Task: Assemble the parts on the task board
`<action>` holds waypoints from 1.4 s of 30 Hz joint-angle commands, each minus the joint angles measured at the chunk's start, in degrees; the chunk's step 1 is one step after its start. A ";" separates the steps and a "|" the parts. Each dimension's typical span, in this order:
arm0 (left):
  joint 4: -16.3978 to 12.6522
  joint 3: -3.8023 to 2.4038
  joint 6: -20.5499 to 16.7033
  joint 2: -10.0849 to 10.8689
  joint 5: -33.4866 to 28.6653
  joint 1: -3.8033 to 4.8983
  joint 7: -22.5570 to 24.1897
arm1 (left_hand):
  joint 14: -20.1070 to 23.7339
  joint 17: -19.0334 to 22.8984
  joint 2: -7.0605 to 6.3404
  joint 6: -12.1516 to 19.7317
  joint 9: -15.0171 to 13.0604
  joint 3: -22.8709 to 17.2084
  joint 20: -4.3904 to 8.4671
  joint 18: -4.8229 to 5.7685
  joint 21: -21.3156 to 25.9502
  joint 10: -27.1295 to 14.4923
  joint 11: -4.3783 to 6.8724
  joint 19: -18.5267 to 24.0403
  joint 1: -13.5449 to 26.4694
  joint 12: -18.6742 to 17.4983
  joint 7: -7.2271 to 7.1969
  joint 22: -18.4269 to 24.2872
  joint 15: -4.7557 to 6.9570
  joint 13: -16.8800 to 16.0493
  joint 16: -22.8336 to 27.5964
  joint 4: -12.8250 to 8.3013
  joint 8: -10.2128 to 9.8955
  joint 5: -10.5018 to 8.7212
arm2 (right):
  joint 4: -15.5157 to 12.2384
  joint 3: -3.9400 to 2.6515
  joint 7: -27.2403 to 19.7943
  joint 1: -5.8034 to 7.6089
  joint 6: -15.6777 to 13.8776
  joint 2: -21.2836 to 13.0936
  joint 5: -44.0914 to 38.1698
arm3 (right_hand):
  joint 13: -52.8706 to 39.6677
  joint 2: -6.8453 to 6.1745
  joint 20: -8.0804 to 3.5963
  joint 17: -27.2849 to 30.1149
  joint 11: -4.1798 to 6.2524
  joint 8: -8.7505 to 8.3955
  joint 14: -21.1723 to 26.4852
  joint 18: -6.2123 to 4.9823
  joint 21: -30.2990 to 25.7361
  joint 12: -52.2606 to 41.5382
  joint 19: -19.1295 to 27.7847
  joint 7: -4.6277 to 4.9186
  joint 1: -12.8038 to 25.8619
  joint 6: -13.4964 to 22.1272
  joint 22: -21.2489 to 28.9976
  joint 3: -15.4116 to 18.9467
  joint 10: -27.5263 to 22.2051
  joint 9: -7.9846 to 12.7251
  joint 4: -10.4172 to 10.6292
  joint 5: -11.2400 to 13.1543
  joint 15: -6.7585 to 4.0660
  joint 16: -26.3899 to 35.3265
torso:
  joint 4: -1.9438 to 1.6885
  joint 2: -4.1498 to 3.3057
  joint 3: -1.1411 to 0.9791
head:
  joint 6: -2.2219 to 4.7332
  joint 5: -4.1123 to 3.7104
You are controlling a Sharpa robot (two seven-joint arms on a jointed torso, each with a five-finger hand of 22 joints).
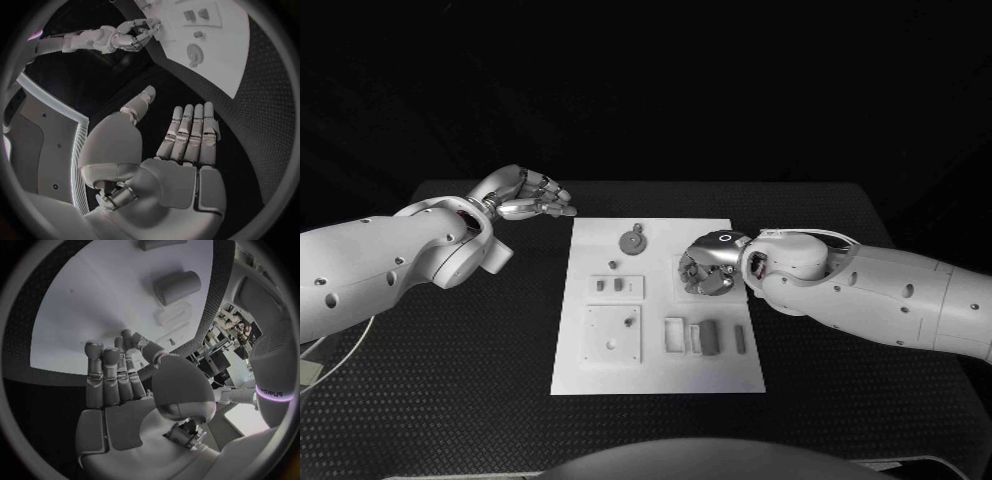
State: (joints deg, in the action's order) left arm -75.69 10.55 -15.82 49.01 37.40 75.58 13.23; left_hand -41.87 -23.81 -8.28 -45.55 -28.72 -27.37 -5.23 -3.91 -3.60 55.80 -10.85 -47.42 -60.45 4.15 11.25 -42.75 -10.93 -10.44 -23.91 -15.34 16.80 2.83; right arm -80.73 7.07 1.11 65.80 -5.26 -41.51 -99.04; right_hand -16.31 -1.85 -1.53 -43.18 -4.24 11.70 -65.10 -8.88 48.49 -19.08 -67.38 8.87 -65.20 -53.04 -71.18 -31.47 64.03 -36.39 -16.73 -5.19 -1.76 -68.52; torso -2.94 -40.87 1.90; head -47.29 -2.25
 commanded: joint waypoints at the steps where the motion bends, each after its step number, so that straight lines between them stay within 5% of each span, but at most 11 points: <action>1: -0.03 -0.04 0.80 -0.18 -0.69 0.02 0.36 | -0.46 0.04 0.17 0.14 0.08 0.24 -0.05 -0.43 -0.23 0.32 -0.24 -0.24 0.13 -0.21 0.30 0.09 -0.07 0.07 0.29 -0.06 -0.18 0.10 | -0.04 0.00 -0.88 -0.03 -0.33 0.08 -1.53 | -0.31 1.44 -0.17 0.06 0.23 0.72 -0.21 -6.12 0.46 -0.43 -0.03 -0.34 -0.86 -1.43 -0.27 -1.02 1.00 0.09 -0.08 -1.90 -0.59 0.29 | -0.01 0.00 0.04 | 0.04 -0.12; 3: -0.04 -0.04 0.79 -0.17 -0.69 0.02 0.37 | -0.46 0.04 0.18 0.15 0.08 0.25 -0.06 -0.43 -0.23 0.32 -0.24 -0.25 0.14 -0.21 0.31 0.11 -0.07 0.08 0.30 -0.05 -0.19 0.10 | -0.20 0.00 -1.28 -0.03 -1.22 0.09 -1.89 | -0.67 0.54 0.13 0.17 0.57 1.32 -0.86 -6.12 0.55 -0.73 -0.60 -0.77 -2.11 -2.98 -0.33 -5.97 2.16 0.33 1.09 1.90 -0.94 0.27 | -0.03 0.01 0.03 | 0.02 -0.10; 8: 0.01 -0.04 1.03 -0.09 -0.74 -0.01 0.43 | -0.48 0.05 0.28 0.12 0.08 0.26 -0.07 -0.45 -0.23 0.35 -0.23 -0.27 0.16 -0.21 0.30 0.19 -0.08 0.14 0.33 -0.03 -0.16 0.10 | -0.37 0.00 -1.28 -0.04 -2.45 0.05 -2.45 | -1.34 0.82 0.20 0.14 1.24 2.14 -1.83 -6.12 1.26 -1.20 -1.54 -1.47 -0.47 -4.77 -0.90 -9.49 4.03 0.48 0.34 1.18 -1.51 0.01 | -0.04 0.01 0.03 | 0.00 -0.14; 25: 0.52 -0.04 1.26 -0.22 -3.56 -0.06 -0.21 | -0.49 0.08 0.18 0.75 0.26 0.52 -0.15 -0.53 -0.23 0.27 -0.30 -0.27 0.38 -0.28 0.56 0.67 -0.17 0.54 0.58 -0.01 -0.44 0.10 | -2.27 -0.11 -0.34 -0.03 -6.34 -1.31 -3.68 | -1.79 0.17 -0.21 0.09 1.65 2.61 -2.51 -6.12 1.90 -1.24 -2.27 -1.83 0.20 -5.58 -1.47 -10.66 5.05 0.54 0.20 0.52 -1.90 -0.11 | -0.01 0.02 0.02 | -0.23 0.10; 35: 0.64 -0.04 1.25 -0.09 -3.56 -0.08 -0.57 | -0.50 0.09 0.16 0.76 0.26 0.54 -0.16 -0.54 -0.23 0.26 -0.31 -0.26 0.39 -0.28 0.57 0.74 -0.18 0.60 0.61 -0.01 -0.43 0.10 | -7.65 -1.63 0.59 0.42 -6.52 -3.03 -5.74 | -1.90 -0.07 -0.33 0.07 1.74 2.73 -2.71 -6.12 2.04 -1.23 -2.46 -1.91 0.22 -5.77 -1.59 -10.84 5.26 0.54 0.19 0.46 -1.99 -0.16 | -0.01 0.04 0.03 | -0.20 0.38; 42: 0.49 -0.04 1.40 -0.24 -3.56 -0.13 -0.58 | -0.45 0.11 0.05 0.84 0.28 0.59 -0.20 -0.55 -0.22 0.20 -0.34 -0.23 0.41 -0.31 0.60 0.84 -0.23 0.70 0.69 -0.02 -0.45 0.10 | -10.34 -1.83 0.33 0.54 -5.84 -2.11 -5.80 | -1.97 -0.27 -0.41 0.07 1.82 2.84 -2.85 -6.12 2.13 -1.24 -2.60 -1.98 0.23 -5.95 -1.67 -10.97 5.48 0.54 0.22 0.44 -2.07 -0.18 | -0.02 0.02 0.08 | -0.39 1.18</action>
State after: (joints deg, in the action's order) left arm -75.17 10.55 -15.10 48.89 34.44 75.45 12.47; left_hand -42.08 -23.80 -8.28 -45.24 -28.50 -27.08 -5.23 -3.36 -3.60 56.00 -11.05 -47.42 -60.45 4.15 11.55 -41.96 -11.14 -9.80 -23.47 -15.37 16.58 2.83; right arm -90.47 5.27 1.37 66.33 -11.30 -44.00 -103.26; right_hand -18.17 -2.28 -1.82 -43.05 -3.03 14.03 -67.95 -8.89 50.25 -20.13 -69.74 6.75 -64.55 -58.28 -72.77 -42.09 68.65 -35.76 -16.52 -4.48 -3.40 -68.44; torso -2.94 -40.84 1.94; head -47.63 -1.31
